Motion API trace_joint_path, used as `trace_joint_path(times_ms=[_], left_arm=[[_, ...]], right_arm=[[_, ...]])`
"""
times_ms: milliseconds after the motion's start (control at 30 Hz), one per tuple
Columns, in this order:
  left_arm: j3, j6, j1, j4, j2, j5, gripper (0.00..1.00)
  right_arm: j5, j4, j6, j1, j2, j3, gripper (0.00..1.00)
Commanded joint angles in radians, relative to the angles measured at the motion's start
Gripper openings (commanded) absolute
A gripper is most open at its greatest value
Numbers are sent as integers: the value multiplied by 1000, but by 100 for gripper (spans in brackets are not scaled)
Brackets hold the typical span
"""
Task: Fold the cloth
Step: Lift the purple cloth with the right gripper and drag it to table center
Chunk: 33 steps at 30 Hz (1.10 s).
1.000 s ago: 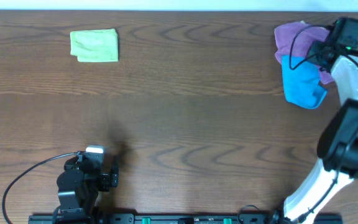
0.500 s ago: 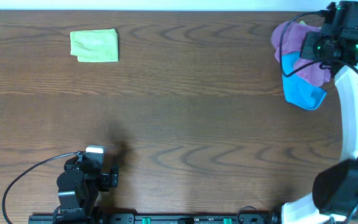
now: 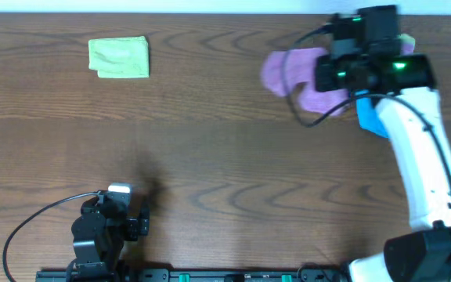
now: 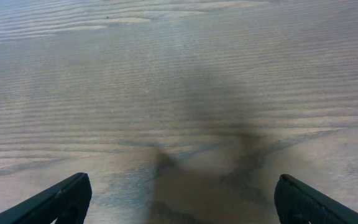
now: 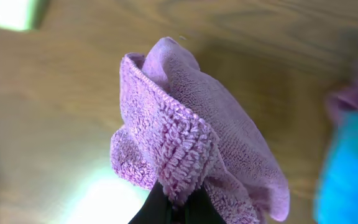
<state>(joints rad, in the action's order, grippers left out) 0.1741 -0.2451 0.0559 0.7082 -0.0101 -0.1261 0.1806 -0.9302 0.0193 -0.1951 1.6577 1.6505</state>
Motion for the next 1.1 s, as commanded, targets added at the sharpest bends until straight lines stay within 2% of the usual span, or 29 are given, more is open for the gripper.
trace_joint_path(times_ms=[0, 133, 367, 400, 433, 500, 533, 633, 867, 1067], left_arm=[[-10, -21, -4, 5, 6, 6, 95], [-10, -21, -4, 5, 6, 11, 95], [-10, -21, -4, 5, 6, 10, 95], [-10, -21, -4, 5, 6, 10, 95], [-10, -21, -4, 5, 6, 10, 95], [-10, -21, -4, 5, 6, 10, 95], [-10, -21, -4, 5, 6, 10, 95], [-10, -21, -4, 5, 6, 10, 95], [-10, -21, -4, 5, 6, 10, 95], [-10, -21, -4, 5, 6, 10, 95]], right_arm=[[35, 16, 24, -98, -10, 16, 2], [-55, 82, 31, -206, 24, 16, 2], [-59, 166, 28, -238, 160, 16, 1], [-34, 145, 15, -240, 189, 16, 17], [33, 101, 20, -243, 216, 16, 47], [181, -23, 61, -256, 261, 16, 91], [218, -86, 67, -268, 282, 16, 96], [212, -174, 64, -307, 306, 16, 99], [180, -31, -26, -332, 266, 16, 95], [-29, -29, -67, -328, 264, 16, 93]])
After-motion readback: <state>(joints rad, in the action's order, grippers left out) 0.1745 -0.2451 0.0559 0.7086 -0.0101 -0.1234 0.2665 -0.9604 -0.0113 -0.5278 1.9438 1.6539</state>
